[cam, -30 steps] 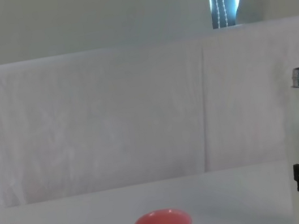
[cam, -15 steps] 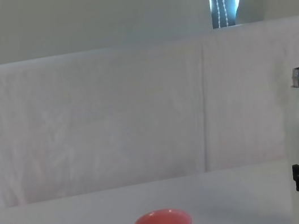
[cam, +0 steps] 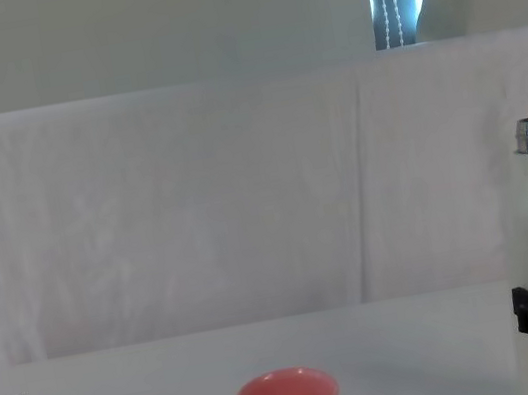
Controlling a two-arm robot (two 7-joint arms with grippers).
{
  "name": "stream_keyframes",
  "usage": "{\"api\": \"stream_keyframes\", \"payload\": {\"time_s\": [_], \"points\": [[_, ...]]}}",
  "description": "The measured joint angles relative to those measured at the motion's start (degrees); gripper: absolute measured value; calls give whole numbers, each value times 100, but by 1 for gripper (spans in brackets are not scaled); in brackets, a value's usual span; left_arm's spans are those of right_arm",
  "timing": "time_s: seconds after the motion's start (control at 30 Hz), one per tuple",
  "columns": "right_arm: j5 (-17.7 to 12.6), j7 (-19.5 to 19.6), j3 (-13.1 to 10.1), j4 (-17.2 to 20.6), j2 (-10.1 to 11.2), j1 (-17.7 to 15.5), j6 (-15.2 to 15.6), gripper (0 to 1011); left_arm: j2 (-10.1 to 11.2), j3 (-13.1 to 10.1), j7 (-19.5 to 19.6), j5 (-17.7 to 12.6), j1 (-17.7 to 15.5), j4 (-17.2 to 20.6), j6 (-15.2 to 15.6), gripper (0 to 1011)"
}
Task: Grasp the thermos with one hand and pour water into the cup lid.
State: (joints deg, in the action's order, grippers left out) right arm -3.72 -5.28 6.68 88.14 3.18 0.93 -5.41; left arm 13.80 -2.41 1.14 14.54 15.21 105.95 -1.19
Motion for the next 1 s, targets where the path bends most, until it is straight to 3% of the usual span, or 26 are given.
{"api": "stream_keyframes", "payload": {"time_s": [0.47,1.0], "points": [[-64,-93,-36,-238,-25,273,2,1001,0,0,0,0,0,0,0,1001],[-71,-86,-32,-231,-22,257,4,959,0,-1,0,0,0,0,0,1001]]}}
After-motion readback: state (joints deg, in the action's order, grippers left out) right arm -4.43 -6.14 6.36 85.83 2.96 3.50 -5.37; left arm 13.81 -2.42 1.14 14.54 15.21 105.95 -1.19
